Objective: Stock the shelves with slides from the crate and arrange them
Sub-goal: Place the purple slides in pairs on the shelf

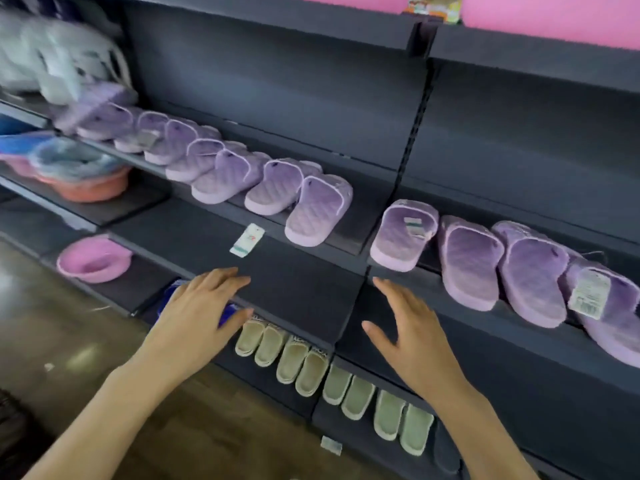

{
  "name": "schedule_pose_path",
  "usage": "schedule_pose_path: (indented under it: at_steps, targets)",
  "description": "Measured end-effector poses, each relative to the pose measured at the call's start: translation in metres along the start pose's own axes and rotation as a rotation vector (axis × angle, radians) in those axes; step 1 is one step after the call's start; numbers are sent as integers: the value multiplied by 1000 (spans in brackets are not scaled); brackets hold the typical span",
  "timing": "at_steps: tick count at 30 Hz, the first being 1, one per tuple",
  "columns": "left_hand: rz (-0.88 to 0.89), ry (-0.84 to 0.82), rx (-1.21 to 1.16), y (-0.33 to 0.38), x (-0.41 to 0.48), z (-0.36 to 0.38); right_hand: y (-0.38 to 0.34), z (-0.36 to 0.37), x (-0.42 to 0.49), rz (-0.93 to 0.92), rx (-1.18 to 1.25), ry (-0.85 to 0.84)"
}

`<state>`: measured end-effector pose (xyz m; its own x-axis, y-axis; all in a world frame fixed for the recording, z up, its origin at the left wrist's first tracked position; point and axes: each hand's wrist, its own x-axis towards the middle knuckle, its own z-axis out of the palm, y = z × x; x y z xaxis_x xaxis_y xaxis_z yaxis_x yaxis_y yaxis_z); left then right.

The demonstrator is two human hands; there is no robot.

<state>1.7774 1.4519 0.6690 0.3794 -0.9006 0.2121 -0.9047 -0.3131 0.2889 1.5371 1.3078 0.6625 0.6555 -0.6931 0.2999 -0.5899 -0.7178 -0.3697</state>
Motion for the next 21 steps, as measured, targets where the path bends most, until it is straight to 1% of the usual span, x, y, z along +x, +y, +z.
schedule_pose_path:
  at_steps: [5,8,12,17,21]
  targets:
    - [-193,63,73,-48,-41,-14,-44,40,42,-188,70,-137]
    - [-316,95,127,-71,-66,-26,-77,62,70,-339,111,-229]
    - [-552,174,187,-92,-98,-36,-117,87,104,-506,135,-363]
    - [-790,212,214,-107,-132,-48,-165,121,133,-669,189,-426]
    - [-960,257,263,-110,-162,-50,-203,152,138,-799,223,-470]
